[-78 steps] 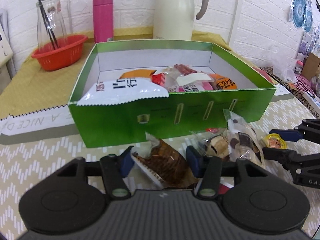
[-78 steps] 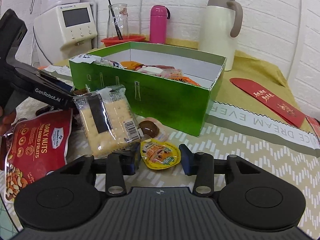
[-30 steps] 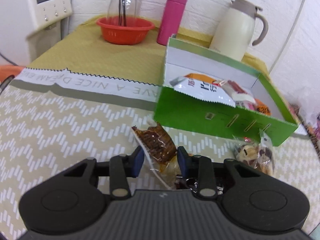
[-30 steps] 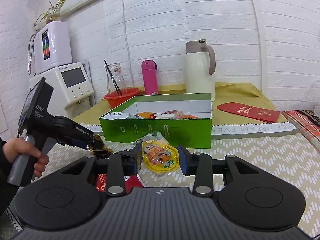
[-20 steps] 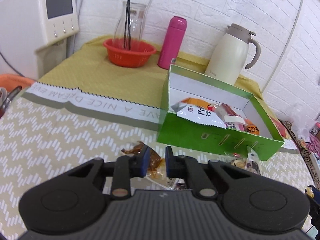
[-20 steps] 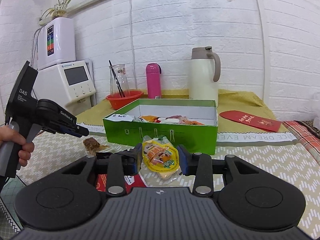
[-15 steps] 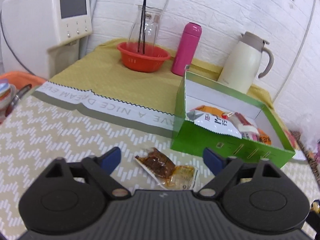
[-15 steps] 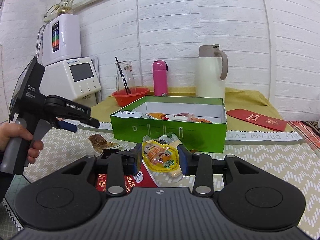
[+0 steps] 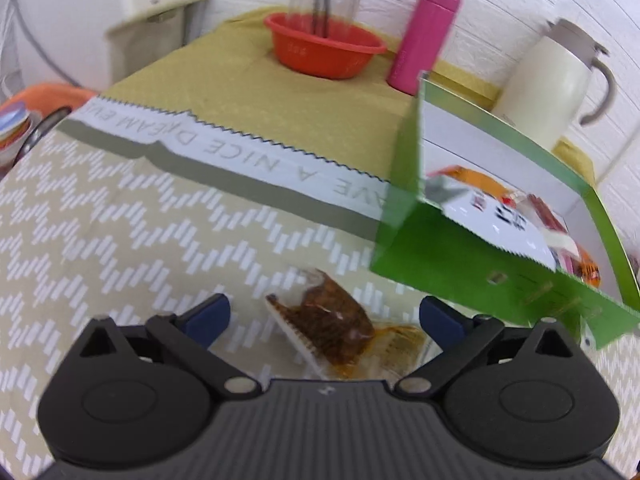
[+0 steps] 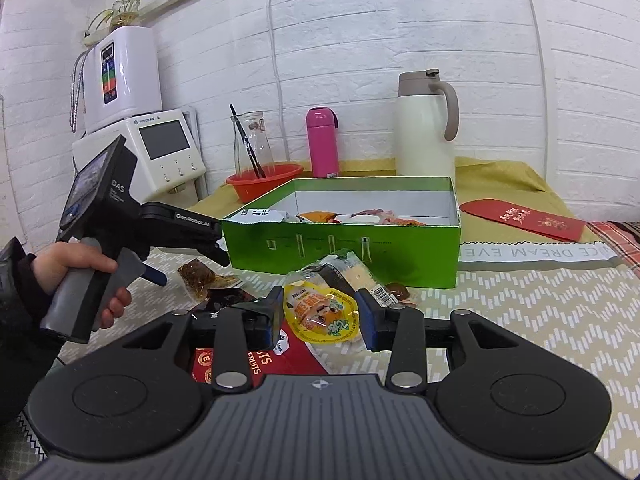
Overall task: Organize snacks
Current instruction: 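Carry the cake packet and jelly cup into the green box and open both grippers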
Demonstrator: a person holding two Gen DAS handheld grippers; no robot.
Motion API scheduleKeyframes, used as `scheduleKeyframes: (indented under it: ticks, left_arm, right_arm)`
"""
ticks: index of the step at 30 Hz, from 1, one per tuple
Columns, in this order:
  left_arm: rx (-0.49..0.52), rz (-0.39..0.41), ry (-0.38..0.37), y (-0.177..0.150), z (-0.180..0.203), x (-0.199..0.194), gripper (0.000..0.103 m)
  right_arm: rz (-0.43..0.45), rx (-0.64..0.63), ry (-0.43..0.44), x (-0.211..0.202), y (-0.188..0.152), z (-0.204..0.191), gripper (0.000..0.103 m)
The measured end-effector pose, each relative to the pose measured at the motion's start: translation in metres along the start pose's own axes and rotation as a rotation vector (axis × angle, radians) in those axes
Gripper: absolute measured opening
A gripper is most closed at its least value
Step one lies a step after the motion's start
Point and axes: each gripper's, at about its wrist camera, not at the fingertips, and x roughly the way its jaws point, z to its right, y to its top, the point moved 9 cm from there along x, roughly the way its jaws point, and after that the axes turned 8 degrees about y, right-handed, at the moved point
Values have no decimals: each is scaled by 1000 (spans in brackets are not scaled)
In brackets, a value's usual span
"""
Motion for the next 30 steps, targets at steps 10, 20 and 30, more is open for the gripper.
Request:
scheduleKeyframes:
  ticks: [10,20,30]
  left_arm:
    - [69,33,-32,-13,3,-15,31]
    - [75,178,-68,-1,3,-72,20]
    - [-10,135,-6,3,-24,-58,90]
  right_arm:
    - [78,19,1,-19,10,5,67]
    - [105,-22,-47,-19,17,-4,66]
    - [85,-41,-30,-12,15,-20,67]
